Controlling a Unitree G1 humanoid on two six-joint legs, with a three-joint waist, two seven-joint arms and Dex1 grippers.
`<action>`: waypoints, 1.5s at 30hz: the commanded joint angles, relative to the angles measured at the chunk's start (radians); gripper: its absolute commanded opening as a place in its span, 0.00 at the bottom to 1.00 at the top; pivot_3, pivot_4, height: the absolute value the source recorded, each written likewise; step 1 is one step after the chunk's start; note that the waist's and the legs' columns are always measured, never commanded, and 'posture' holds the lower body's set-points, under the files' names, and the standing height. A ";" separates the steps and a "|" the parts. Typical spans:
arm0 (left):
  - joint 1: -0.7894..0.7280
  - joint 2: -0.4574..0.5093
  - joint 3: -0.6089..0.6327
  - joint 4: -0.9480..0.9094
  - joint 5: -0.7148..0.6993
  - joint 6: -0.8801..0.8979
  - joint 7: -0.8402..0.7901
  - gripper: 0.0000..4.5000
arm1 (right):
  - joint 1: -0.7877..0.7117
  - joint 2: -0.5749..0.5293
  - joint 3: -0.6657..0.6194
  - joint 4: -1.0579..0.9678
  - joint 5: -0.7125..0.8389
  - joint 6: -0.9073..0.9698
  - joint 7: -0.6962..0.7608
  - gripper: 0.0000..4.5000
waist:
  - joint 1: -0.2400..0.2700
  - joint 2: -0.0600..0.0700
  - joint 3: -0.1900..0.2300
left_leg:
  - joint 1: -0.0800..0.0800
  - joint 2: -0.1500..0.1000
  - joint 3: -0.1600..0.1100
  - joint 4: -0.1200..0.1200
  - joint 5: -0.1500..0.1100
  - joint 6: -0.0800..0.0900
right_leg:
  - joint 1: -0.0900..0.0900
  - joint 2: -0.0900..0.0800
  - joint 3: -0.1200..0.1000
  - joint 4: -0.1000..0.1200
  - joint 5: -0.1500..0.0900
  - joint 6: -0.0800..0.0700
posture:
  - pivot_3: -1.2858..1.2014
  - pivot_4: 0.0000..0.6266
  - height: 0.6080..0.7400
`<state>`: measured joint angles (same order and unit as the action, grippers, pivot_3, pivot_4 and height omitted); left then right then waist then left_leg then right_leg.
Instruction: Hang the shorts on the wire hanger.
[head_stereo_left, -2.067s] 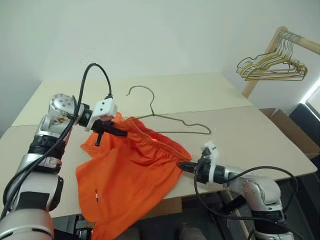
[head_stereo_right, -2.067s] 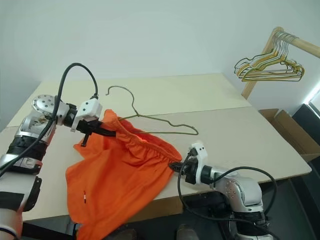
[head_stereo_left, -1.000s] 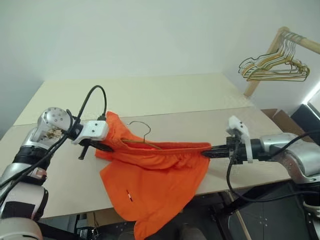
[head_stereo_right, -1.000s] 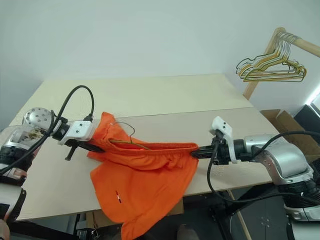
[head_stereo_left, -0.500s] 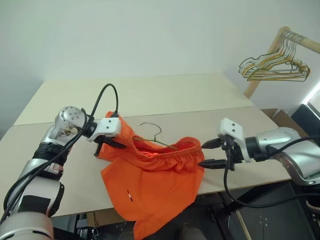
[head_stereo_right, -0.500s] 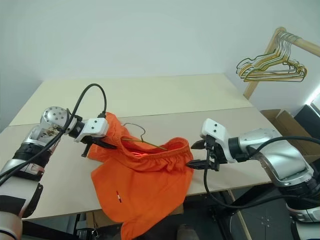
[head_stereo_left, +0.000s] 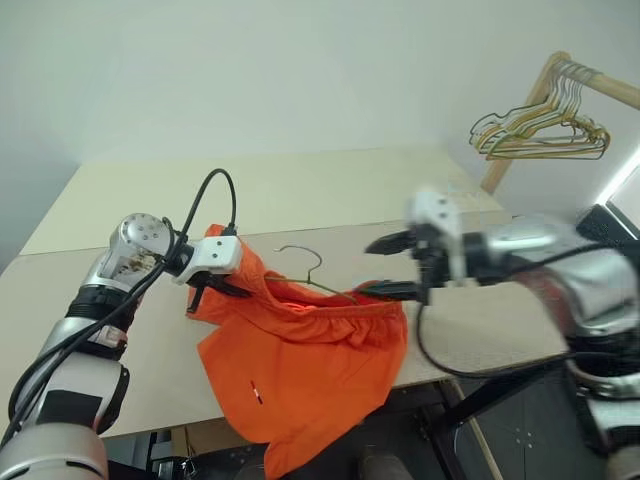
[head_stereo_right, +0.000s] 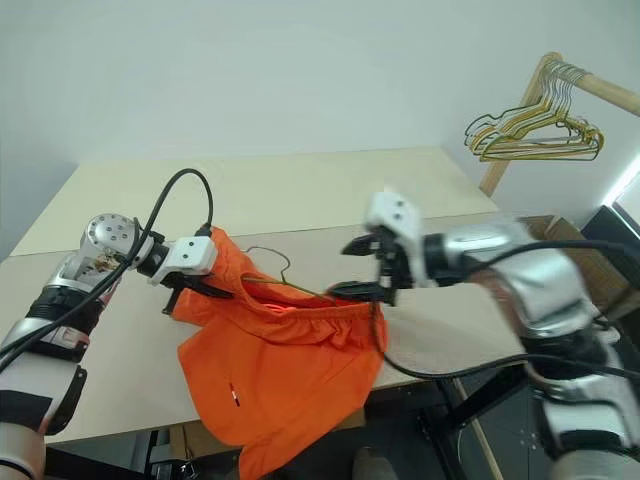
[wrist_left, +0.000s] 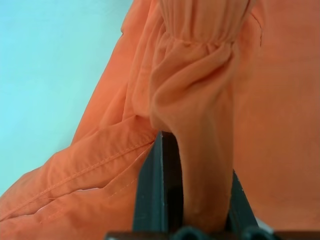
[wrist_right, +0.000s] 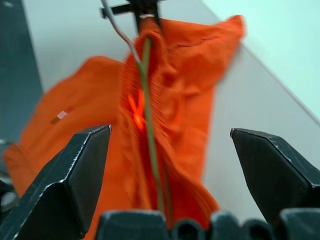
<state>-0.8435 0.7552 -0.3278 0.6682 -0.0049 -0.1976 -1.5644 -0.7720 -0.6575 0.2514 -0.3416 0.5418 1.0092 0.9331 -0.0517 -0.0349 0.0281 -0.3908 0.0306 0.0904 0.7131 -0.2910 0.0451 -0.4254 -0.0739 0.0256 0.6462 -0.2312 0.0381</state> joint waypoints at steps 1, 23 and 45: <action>-0.039 0.015 0.017 0.001 0.028 -0.011 0.010 0.00 | -0.080 0.077 0.043 0.020 -0.025 0.076 -0.085 0.99 | 0.004 0.000 0.000 | -0.001 0.000 0.000 0.000 0.000 0.000 | 0.000 0.000 -0.001 0.001 0.000 0.000 | 0.49 0.00 1.00; -0.036 0.019 0.042 -0.015 0.025 0.001 -0.003 0.00 | -0.143 0.198 0.170 0.159 -0.150 0.041 -0.124 0.01 | -0.017 0.000 0.000 | -0.008 -0.002 -0.007 0.002 0.000 0.000 | -0.001 -0.002 -0.009 0.001 0.000 0.000 | 0.50 0.00 1.00; -0.039 0.110 0.096 0.038 -0.038 0.011 -0.043 0.98 | -0.080 0.134 0.145 0.145 -0.195 -0.152 -0.035 0.00 | -0.016 0.000 0.000 | -0.008 -0.001 -0.008 0.002 0.000 0.000 | 0.000 -0.002 -0.010 0.001 0.000 0.000 | 0.51 0.00 1.00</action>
<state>-0.8642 0.8466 -0.2539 0.6919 -0.0509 -0.1736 -1.6102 -0.8454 -0.5114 0.4473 -0.1669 0.3468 0.8879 0.8911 -0.0675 -0.0346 0.0281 -0.3983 0.0293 0.0828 0.7153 -0.2909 0.0449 -0.4258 -0.0761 0.0161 0.6475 -0.2310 0.0384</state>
